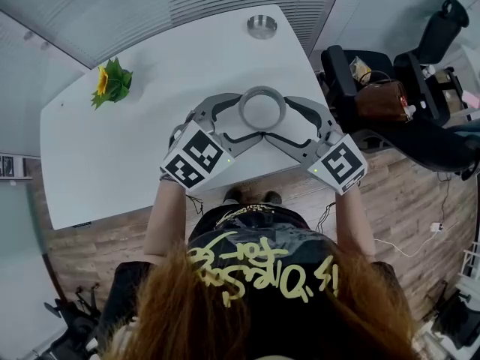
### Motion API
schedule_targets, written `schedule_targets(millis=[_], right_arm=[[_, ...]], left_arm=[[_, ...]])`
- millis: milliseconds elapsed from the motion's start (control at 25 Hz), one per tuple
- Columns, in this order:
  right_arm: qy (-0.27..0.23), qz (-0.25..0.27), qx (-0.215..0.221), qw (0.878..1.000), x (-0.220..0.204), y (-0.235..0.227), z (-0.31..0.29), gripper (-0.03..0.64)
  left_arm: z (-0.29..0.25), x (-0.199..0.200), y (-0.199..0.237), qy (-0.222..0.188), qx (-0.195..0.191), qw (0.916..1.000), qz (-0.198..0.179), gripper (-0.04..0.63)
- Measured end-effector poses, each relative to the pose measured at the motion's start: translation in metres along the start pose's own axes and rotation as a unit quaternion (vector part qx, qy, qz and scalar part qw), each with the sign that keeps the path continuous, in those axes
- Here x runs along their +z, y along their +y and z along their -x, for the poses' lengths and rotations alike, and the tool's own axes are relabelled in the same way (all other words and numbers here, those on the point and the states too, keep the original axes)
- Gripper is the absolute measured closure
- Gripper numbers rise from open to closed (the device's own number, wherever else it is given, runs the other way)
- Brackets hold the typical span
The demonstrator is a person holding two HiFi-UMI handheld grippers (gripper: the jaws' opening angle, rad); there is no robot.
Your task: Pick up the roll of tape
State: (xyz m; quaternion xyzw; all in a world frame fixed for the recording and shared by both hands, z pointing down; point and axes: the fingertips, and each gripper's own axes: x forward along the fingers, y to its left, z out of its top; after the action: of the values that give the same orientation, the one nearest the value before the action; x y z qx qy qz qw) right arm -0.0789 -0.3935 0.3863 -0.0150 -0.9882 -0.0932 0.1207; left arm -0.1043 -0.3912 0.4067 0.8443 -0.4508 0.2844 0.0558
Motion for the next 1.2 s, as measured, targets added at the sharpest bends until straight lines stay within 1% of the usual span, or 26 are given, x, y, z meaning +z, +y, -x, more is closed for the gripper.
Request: schedule_targets(millis=[320,440,640,800,960,1200], right_arm=[[-0.032,-0.004,-0.006,0.999,0.036,0.006,-0.001,0.304],[-0.036,-0.001,-0.005,0.999,0.045,0.009,-0.003,0.304],[-0.062,-0.014,-0.003,0.998,0.061,0.013,-0.001,0.305],[-0.065,-0.013,-0.005,0.998,0.07,0.016,0.004,0.305],[-0.08,-0.017,-0.006,0.997,0.083,0.018,0.01,0.304],[-0.084,-0.014,-0.012,0.996,0.093,0.023,0.017,0.305]], left_arm=[[0.03,0.018,0.005,-0.024,0.001,0.9997,-0.006,0.253],[0.04,0.022,0.007,-0.023,0.008,0.9996,-0.012,0.253],[0.054,0.032,0.007,-0.03,0.012,0.9993,-0.019,0.253],[0.062,0.04,0.003,-0.033,0.017,0.9989,-0.028,0.253],[0.072,0.05,0.0,-0.048,0.014,0.9984,-0.027,0.255],[0.082,0.06,-0.004,-0.061,0.017,0.9974,-0.034,0.255]])
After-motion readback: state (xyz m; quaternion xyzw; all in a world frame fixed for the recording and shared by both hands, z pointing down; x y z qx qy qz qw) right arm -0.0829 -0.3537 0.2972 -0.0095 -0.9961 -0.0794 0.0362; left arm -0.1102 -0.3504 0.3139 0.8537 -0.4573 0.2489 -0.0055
